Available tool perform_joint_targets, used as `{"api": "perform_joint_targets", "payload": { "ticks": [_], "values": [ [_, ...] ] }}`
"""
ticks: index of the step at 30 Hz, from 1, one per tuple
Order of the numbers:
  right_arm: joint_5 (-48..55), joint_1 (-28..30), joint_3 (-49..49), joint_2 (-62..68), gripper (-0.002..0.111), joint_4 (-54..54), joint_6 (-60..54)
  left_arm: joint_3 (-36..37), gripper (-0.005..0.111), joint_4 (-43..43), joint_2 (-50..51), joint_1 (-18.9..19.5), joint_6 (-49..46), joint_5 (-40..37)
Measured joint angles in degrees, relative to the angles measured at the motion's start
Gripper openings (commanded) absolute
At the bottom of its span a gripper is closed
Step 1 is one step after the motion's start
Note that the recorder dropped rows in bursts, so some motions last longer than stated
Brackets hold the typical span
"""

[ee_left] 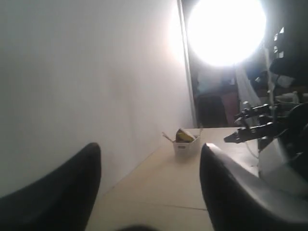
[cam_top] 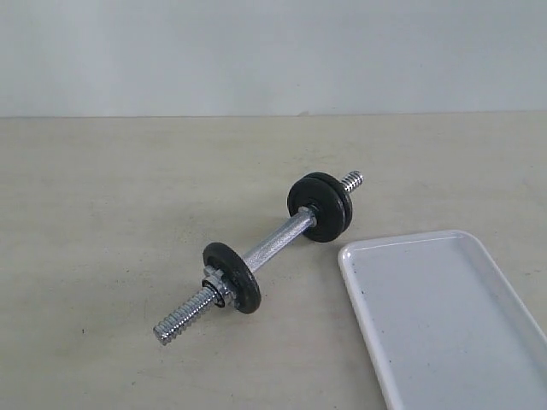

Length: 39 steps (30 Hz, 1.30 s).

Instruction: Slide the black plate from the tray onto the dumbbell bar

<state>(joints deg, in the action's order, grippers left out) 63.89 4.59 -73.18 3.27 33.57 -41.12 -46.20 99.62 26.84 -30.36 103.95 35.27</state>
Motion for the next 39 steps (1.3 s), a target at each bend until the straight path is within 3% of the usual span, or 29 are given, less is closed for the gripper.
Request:
{"api": "perform_joint_targets", "payload": {
  "ticks": [7, 15, 25, 29, 39],
  "values": [
    [-5.31, -3.16, 12.28, 0.00, 0.104, -6.30, 6.27, 8.82, 0.056, 0.26, 0.00, 0.00, -6.64, -13.05],
    [-39.21, -5.14, 35.68, 0.35, 0.104, 0.72, 13.55, 17.80, 0.056, 0.65, 0.00, 0.00, -13.31, -28.57],
    [-63.89, -5.14, 64.39, 1.34, 0.104, 2.13, 27.00, 24.93, 0.056, 0.70, 0.00, 0.00, -14.52, -47.59],
    [-68.46, -5.14, 72.23, 1.34, 0.104, 2.50, 29.81, 27.26, 0.056, 0.59, 0.00, 0.00, -13.16, -50.56],
    [-67.53, -5.14, 73.18, 1.34, 0.104, 2.28, 26.64, 28.67, 0.056, 0.59, 0.00, 0.00, -6.98, -48.82]
  ]
}}
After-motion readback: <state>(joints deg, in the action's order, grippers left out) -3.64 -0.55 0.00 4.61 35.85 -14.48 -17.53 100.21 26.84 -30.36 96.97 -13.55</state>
